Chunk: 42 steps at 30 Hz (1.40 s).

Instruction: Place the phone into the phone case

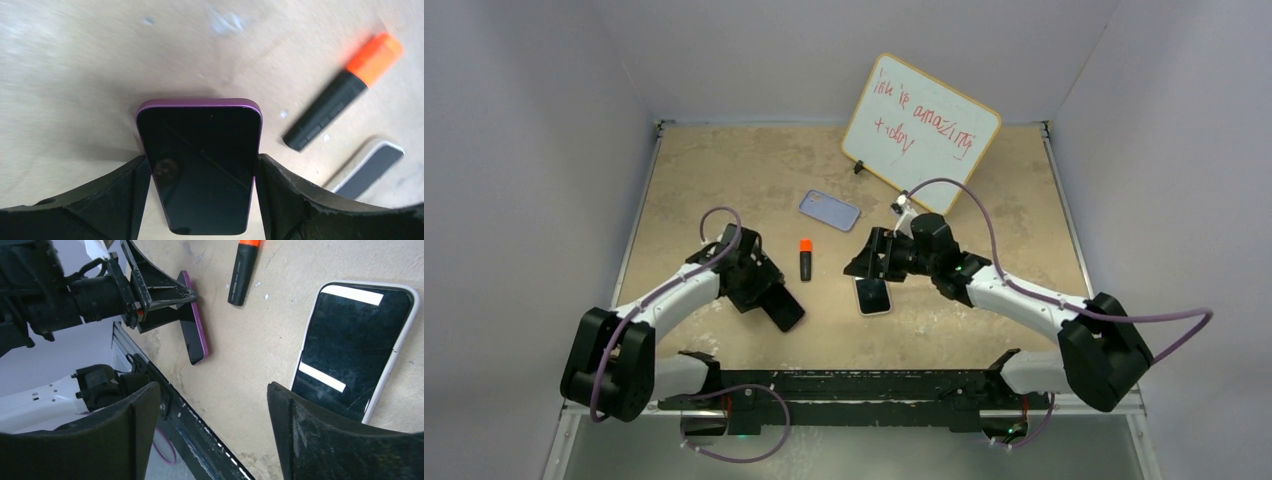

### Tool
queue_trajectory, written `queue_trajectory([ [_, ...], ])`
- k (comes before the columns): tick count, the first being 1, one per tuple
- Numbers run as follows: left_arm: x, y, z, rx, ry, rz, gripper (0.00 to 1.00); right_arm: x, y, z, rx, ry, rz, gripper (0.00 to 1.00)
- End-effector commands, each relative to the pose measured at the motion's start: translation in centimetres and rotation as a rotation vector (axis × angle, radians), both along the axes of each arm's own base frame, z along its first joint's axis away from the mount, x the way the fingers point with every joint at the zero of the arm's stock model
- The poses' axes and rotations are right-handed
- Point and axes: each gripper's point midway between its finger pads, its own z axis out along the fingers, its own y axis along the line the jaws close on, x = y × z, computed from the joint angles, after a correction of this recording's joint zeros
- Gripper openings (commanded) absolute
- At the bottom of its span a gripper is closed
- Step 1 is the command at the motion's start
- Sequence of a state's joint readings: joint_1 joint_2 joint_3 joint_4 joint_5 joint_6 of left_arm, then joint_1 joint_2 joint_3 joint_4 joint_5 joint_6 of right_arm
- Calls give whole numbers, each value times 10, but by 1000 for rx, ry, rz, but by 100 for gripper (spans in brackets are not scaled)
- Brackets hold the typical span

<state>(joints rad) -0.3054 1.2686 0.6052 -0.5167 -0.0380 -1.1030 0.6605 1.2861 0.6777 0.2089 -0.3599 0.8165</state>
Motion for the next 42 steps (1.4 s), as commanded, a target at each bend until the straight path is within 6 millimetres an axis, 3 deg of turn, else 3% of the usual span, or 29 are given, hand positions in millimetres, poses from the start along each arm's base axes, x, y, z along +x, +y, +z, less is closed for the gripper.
queue_trajectory([
  [1, -2, -39, 4, -147, -56, -82, 67, -16, 24, -3, 6, -42, 114, 73],
  [8, -3, -81, 24, -274, -153, -272, 63, -27, 60, -23, 0, -12, 182, 57],
  [25, 0, -100, 57, -365, -286, -350, 64, -45, 90, -46, -39, 27, 272, 51],
  [27, 1, -102, 58, -375, -296, -357, 64, -45, 91, -49, -41, 38, 270, 45],
  [30, 1, -109, 66, -414, -320, -386, 65, -48, 88, -55, -48, 55, 265, 29],
  [35, 3, -110, 78, -417, -350, -401, 77, -51, 86, -44, -16, 36, 264, 2],
  [39, 8, -110, 94, -395, -389, -433, 91, -49, 78, -36, -22, 23, 223, 0],
  [42, 13, -110, 111, -378, -422, -461, 94, -42, 69, -27, -21, -5, 158, 0],
])
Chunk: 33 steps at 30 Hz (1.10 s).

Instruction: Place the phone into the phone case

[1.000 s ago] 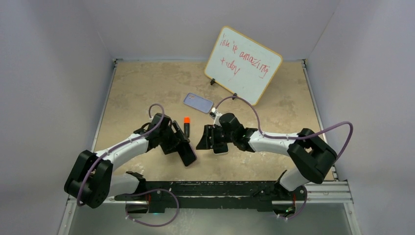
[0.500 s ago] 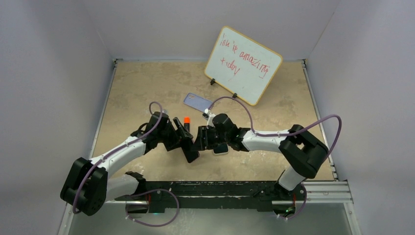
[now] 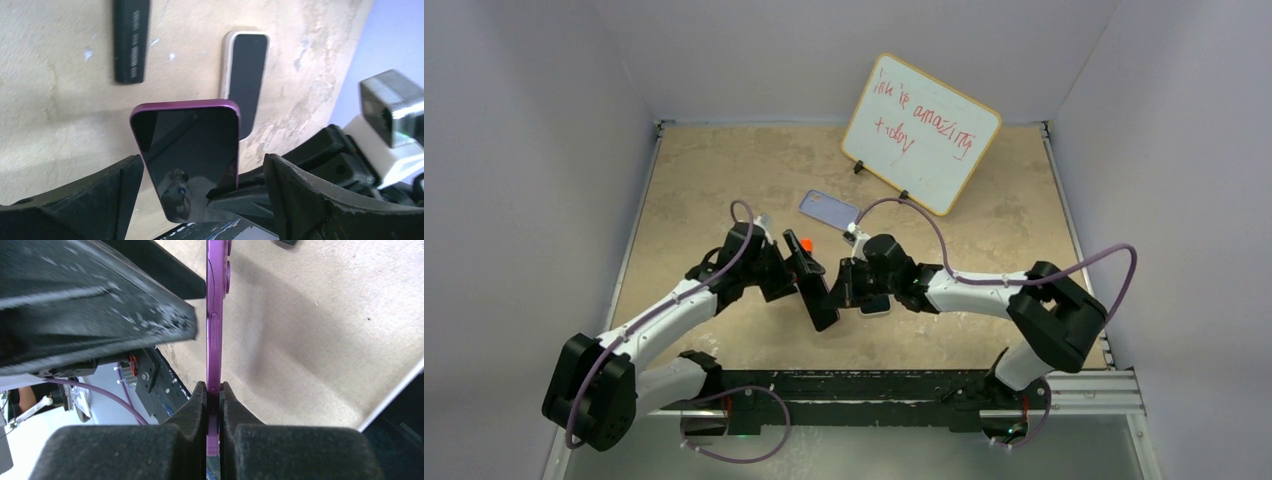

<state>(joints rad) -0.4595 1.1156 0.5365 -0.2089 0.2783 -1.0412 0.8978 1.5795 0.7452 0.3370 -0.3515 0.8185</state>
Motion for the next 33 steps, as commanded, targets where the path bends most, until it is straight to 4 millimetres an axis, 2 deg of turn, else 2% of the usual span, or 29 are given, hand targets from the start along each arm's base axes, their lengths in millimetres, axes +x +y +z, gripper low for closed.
queue_trajectory([
  [1, 19, -11, 55, -25, -168, -70, 93, 13, -7, 34, 58, -83, -97, 0],
  [4, 26, -4, 66, 35, -208, -61, 90, 23, -25, 44, 47, -115, -186, 0],
  [7, 43, 10, 73, 99, -242, 29, 87, 32, -44, 58, 36, -162, -277, 0],
  [12, 88, 45, 73, 267, -247, 297, 76, 41, -75, 84, 17, -246, -406, 0],
  [16, 125, 56, 77, 347, -232, 424, 73, 40, -90, 90, 14, -270, -455, 0],
  [19, 150, 54, 76, 336, -217, 492, 66, 38, -96, 92, 23, -275, -472, 0],
  [22, 171, 51, 65, 303, -207, 541, 59, 37, -102, 94, 19, -279, -490, 0],
  [25, 186, 48, 38, 286, -163, 581, 55, 35, -108, 100, 25, -285, -505, 0],
  [29, 205, 40, 14, 301, -128, 552, 54, 34, -120, 106, 24, -307, -535, 0],
  [33, 213, 41, -8, 319, -81, 564, 54, 32, -129, 102, 26, -312, -565, 0],
])
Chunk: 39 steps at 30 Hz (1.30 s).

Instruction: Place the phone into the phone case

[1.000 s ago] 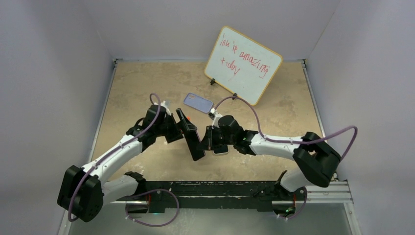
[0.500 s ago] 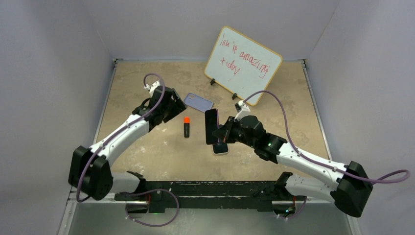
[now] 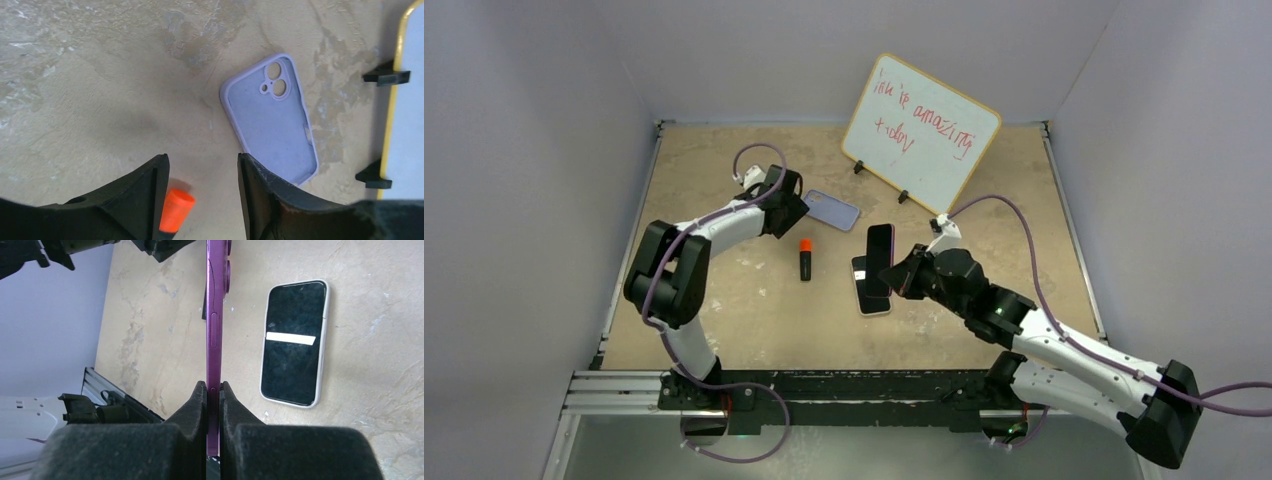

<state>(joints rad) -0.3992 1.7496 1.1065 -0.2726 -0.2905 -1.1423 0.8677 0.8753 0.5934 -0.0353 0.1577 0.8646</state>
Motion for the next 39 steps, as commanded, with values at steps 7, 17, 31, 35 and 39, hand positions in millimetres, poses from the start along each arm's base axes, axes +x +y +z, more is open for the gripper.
queue_trajectory([
  [7, 48, -4, 3, -86, -78, 55, 52, 13, -18, 10, 19, -73, -114, 0],
  [17, 59, -11, -29, -89, -29, 39, 44, 16, -6, 0, -16, -32, -82, 0],
  [31, 34, -13, -61, -59, 131, 25, 30, 20, -7, 5, -6, -53, -101, 0],
  [35, 26, -11, -73, -39, 182, 26, 26, 19, -9, 10, 5, -58, -106, 0],
  [39, 26, -11, -77, -35, 184, 25, 21, 18, -11, 9, 12, -55, -112, 0],
])
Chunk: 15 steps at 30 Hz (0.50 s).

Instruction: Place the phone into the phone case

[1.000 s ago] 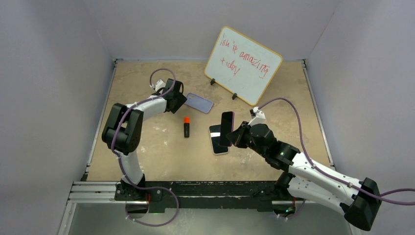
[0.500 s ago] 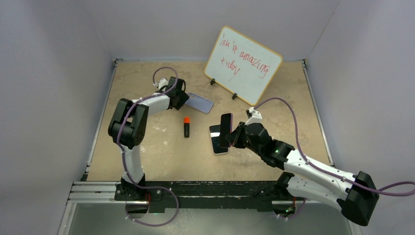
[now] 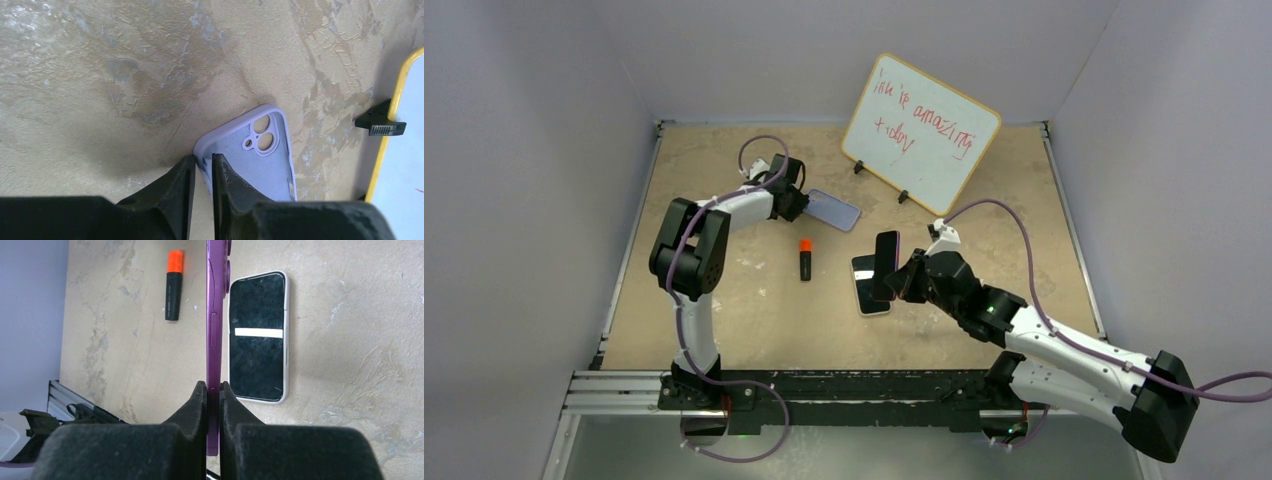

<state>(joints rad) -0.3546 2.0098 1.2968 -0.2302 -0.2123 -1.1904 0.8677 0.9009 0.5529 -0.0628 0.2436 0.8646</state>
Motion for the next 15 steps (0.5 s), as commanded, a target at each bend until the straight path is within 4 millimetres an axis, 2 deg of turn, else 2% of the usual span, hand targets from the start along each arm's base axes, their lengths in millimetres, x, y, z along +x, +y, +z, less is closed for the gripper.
queue_trajectory([
  [1, -26, 2, -37, 37, 133, -24, 20, 12, 7, 40, 109, -86, -33, 0],
  [6, -21, 0, -30, 39, 110, -50, 12, 11, 10, 45, 138, -80, -33, 0],
  [9, -13, -3, -19, 19, 70, -55, 0, 11, 10, 51, 147, -88, -32, 0],
  [15, 5, -22, 22, -86, -65, -114, 0, 10, 2, 54, 143, -95, -60, 0],
])
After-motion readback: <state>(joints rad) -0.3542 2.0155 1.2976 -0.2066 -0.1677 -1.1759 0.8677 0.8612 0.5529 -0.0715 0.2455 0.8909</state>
